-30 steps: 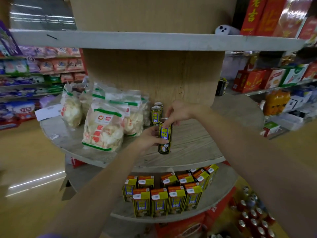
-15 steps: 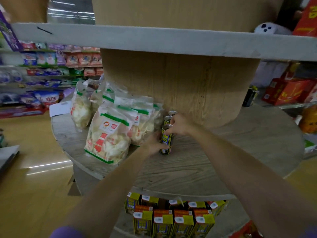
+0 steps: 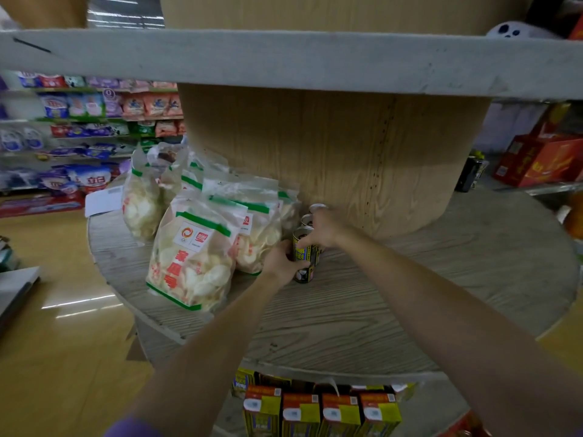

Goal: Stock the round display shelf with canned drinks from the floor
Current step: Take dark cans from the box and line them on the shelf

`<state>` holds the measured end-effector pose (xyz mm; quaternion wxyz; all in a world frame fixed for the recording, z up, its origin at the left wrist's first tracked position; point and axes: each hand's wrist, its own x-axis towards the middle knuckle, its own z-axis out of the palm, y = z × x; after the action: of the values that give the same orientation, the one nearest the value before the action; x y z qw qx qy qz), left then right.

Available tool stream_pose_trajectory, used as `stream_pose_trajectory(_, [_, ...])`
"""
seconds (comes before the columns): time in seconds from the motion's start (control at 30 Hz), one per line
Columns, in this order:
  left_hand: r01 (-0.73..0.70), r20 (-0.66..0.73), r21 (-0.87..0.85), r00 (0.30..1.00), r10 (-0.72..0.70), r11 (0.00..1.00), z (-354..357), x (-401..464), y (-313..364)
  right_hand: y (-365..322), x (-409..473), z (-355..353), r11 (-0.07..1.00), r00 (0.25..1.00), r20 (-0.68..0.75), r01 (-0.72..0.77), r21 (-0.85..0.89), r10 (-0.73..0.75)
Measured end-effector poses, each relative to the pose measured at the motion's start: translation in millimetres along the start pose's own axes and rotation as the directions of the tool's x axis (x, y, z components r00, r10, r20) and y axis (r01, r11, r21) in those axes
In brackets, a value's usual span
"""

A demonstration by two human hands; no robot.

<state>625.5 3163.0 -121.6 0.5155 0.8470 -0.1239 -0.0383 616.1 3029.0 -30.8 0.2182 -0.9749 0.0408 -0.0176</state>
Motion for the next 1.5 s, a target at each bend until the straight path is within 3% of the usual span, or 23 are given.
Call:
stream_pose_trajectory(0.2, [0.063, 0.008, 0.162, 0.998, -0.065, 0.985, -12, -4, -10, 3, -15, -8, 0.954, 0.993, 0.118, -0.051, 0.295, 0.017])
stream_pose_trajectory(0.4, [0.086, 0.097, 0.109, 0.991, -0.096, 0.990, -28, -28, -9, 13, -57, -6, 0.975, 0.963, 0.256, -0.129, 0.182, 0.080])
stream_pose_trajectory(0.67, [0.155, 0.293, -0.087, 0.948, -0.124, 0.984, 4, -80, 1, 51, -131, 15, 0.959, 0.982, 0.074, -0.186, 0.213, 0.174])
stream_pose_trajectory(1.0, [0.168, 0.579, -0.206, 0.815, -0.019, 0.964, 111, -160, 47, 139, -256, 14, 0.880, 0.922, 0.036, -0.379, 0.286, 0.385])
stream_pose_trajectory(1.2, [0.035, 0.688, -0.019, 0.725, -0.012, 0.999, 197, -193, 61, 219, -324, 19, 0.809, 0.855, 0.064, -0.509, 0.293, 0.515])
stream_pose_trajectory(1.5, [-0.065, 0.796, 0.220, 0.589, -0.140, 0.973, 372, -245, 60, 384, -442, 39, 0.665, 0.730, 0.120, -0.668, 0.333, 0.673])
